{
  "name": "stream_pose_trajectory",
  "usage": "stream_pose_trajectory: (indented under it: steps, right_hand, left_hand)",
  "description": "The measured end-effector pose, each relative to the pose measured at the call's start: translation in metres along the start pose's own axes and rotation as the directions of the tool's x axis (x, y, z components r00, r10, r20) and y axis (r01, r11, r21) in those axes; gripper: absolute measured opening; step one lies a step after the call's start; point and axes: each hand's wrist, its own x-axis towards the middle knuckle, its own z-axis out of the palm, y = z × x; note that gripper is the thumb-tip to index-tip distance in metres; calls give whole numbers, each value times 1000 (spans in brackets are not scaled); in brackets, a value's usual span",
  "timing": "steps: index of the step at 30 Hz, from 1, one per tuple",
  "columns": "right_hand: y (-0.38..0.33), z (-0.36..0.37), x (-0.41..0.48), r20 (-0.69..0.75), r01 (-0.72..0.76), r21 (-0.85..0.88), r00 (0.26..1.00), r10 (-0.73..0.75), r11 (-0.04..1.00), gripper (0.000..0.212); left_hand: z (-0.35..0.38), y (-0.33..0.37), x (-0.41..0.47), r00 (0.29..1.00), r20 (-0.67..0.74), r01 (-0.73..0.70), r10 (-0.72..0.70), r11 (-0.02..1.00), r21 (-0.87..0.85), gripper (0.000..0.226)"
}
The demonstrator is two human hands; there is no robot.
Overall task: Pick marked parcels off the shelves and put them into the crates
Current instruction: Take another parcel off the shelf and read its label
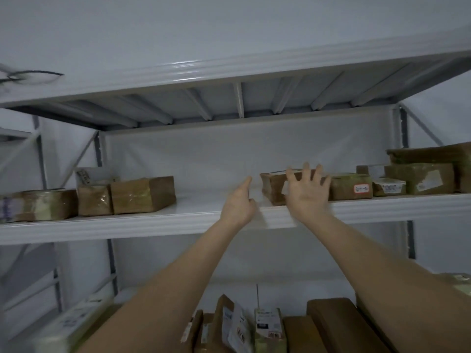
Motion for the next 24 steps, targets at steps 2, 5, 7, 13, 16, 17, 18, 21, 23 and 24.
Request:
stream_pose_trajectory:
  steps: [2,5,7,13,16,17,18,21,23,24]
  right_hand:
    - [-24,2,-3,-92,67,68,994,-60,995,63]
    - [-84,0,-12,-153,255,191,962,-228,948,65]
    - [-132,-1,-14,-119,326,288,945,-304,901,66]
    - [-266,9,-9,-15,382,481,903,-429,789,74]
    - [-313,20,-3,34,366,487,899,-436,793,74]
    - [-320,24,-1,44,344,496,907,-419,797,69]
    - [-323,27,1,52,317,508,917,-396,801,61]
    - [-317,34,9,82,220,571,943,-322,791,48]
    - [-312,35,12,92,161,648,953,-287,744,47]
    - [-309,35,12,87,136,678,961,-263,722,46]
  left_hand:
    - [-19,-24,-5,998,-68,19,-16,999,49,61]
    - [-56,-59,-9,980,-200,39,-9,989,143,59]
    - [-81,-85,-8,959,-284,61,2,976,211,58]
    - [-164,-174,3,839,-543,166,32,935,312,50]
    - [-203,-214,16,850,-527,263,-20,882,391,48]
    - [-214,-224,20,869,-492,287,-50,861,420,48]
    - [-222,-233,25,893,-444,296,-77,843,449,48]
    - [-224,-243,36,953,-301,212,-46,808,550,45]
    - [-216,-238,40,952,-303,133,40,838,530,44]
    - [-213,-234,41,940,-335,105,68,875,472,44]
